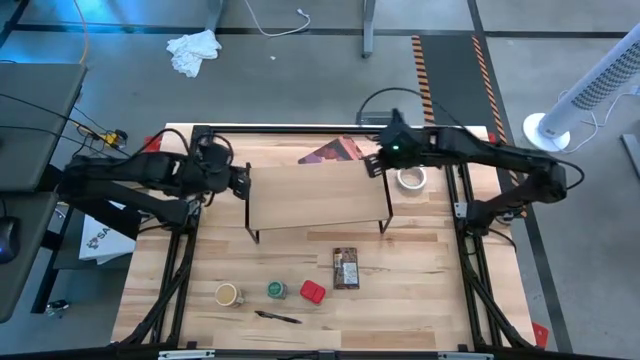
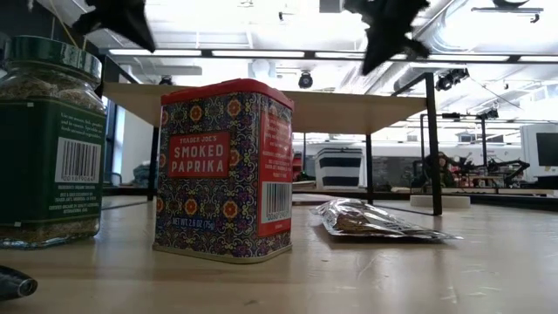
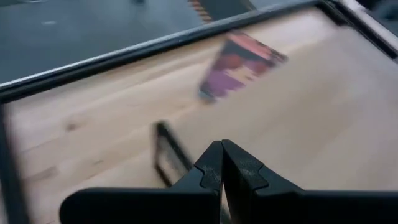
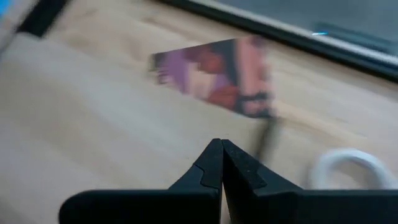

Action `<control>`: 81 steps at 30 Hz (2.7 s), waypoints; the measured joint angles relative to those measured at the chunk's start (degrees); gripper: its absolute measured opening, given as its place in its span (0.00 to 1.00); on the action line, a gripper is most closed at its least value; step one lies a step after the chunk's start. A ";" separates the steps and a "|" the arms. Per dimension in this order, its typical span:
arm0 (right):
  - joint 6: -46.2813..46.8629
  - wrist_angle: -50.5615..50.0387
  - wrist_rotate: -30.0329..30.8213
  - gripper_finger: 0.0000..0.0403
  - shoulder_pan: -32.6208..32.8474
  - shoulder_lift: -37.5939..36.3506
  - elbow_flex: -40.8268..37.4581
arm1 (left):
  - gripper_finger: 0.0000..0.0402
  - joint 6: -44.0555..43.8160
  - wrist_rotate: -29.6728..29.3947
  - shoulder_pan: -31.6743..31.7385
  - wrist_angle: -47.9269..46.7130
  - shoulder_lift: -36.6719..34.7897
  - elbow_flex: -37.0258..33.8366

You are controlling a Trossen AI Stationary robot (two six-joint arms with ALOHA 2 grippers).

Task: Shelf spices
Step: Adjust the shelf

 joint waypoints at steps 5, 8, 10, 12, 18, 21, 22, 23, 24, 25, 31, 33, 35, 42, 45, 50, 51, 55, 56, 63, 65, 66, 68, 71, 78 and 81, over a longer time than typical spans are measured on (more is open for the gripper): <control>2.89 -8.15 3.79 0.00 -0.44 -4.70 0.00 | 0.00 -7.36 -5.48 -1.25 -6.08 -1.30 -0.03; 4.45 -11.05 4.39 0.00 -0.35 -6.28 0.04 | 0.00 -14.65 -6.17 -1.19 -13.13 -0.84 -0.37; 6.62 -13.73 5.34 0.00 -0.12 -6.63 0.04 | 0.00 -20.20 -5.96 -1.15 -18.22 -0.08 -0.96; 8.24 -16.52 7.06 0.00 0.11 -6.71 0.04 | 0.00 -24.02 -4.44 -1.17 -21.26 0.61 -1.62; 8.79 -21.10 9.40 0.00 -2.29 -4.27 0.04 | 0.00 -25.20 -0.74 -1.17 -20.88 2.49 -3.55; 5.34 -20.01 6.47 0.00 -4.47 -2.07 0.04 | 0.00 -25.17 2.33 -1.15 -18.53 3.01 -6.21; 3.56 -19.34 4.70 0.00 -5.03 -1.18 0.04 | 0.00 -25.18 3.71 -1.15 -18.00 3.11 -7.27; 2.12 -18.77 3.34 0.00 -5.38 -0.37 0.04 | 0.00 -25.17 5.05 -1.15 -17.42 3.13 -8.26; 0.92 -18.44 2.53 0.00 -5.61 0.36 0.04 | 0.00 -25.21 6.18 -1.15 -16.86 3.13 -9.17; 0.09 -18.38 2.19 0.00 -5.70 1.02 0.04 | 0.00 -25.44 6.83 -1.15 -16.50 3.13 -9.89; -2.13 -17.95 0.17 0.00 -5.70 3.87 0.04 | 0.00 -28.14 5.69 -1.15 -14.65 3.12 -11.55; -3.09 -17.84 -1.25 0.00 -5.70 4.69 0.04 | 0.00 -28.11 4.92 -1.15 -13.63 3.17 -11.64; -3.21 -17.51 -1.50 0.00 -5.69 5.12 0.04 | 0.00 -28.10 4.14 -1.15 -13.15 3.27 -11.64; -2.73 -16.44 -6.40 0.00 -4.30 5.08 0.04 | 0.00 -23.92 2.40 0.84 -12.24 3.29 -11.64; -0.74 -15.97 -6.68 0.00 -2.32 5.08 0.04 | 0.00 -21.96 1.70 2.73 -10.88 3.29 -11.64; 1.64 -14.70 -6.48 0.00 0.76 5.08 0.04 | 0.00 -17.53 0.83 5.88 -6.51 3.56 -11.64; 2.32 -14.34 -6.42 0.00 1.23 5.07 0.04 | 0.00 -16.43 0.83 6.56 -5.79 3.71 -11.64; 4.19 -14.06 -6.22 0.00 2.93 5.08 0.04 | 0.00 -12.51 1.03 8.78 -3.81 4.95 -11.64; 4.46 -13.99 -6.19 0.00 3.33 5.08 0.04 | 0.00 -11.58 1.35 9.24 -3.39 5.29 -11.64; 7.17 -13.75 -5.43 0.00 5.74 5.08 0.04 | 0.00 -6.90 2.53 11.76 -0.48 7.54 -11.64; 7.32 -13.73 -5.33 0.00 6.28 5.08 0.04 | 0.00 -5.78 2.69 12.36 0.57 7.93 -11.62; 7.52 -13.73 -5.32 0.00 6.51 5.08 0.04 | 0.00 -5.58 2.70 12.63 0.75 8.07 -11.62; 8.22 -13.67 -5.34 0.00 6.94 5.08 0.04 | 0.00 -5.49 2.67 13.27 1.38 8.21 -11.62; 8.99 -13.42 -5.33 0.00 7.76 5.08 0.04 | 0.00 -3.92 2.58 14.42 1.72 8.18 -11.62; 9.97 -12.78 -3.93 0.00 9.30 4.97 0.04 | 0.00 0.48 3.14 16.92 3.93 8.07 -11.62; 9.86 -12.54 -3.36 0.00 9.38 3.93 0.04 | 0.00 0.91 3.16 16.83 3.86 6.98 -11.08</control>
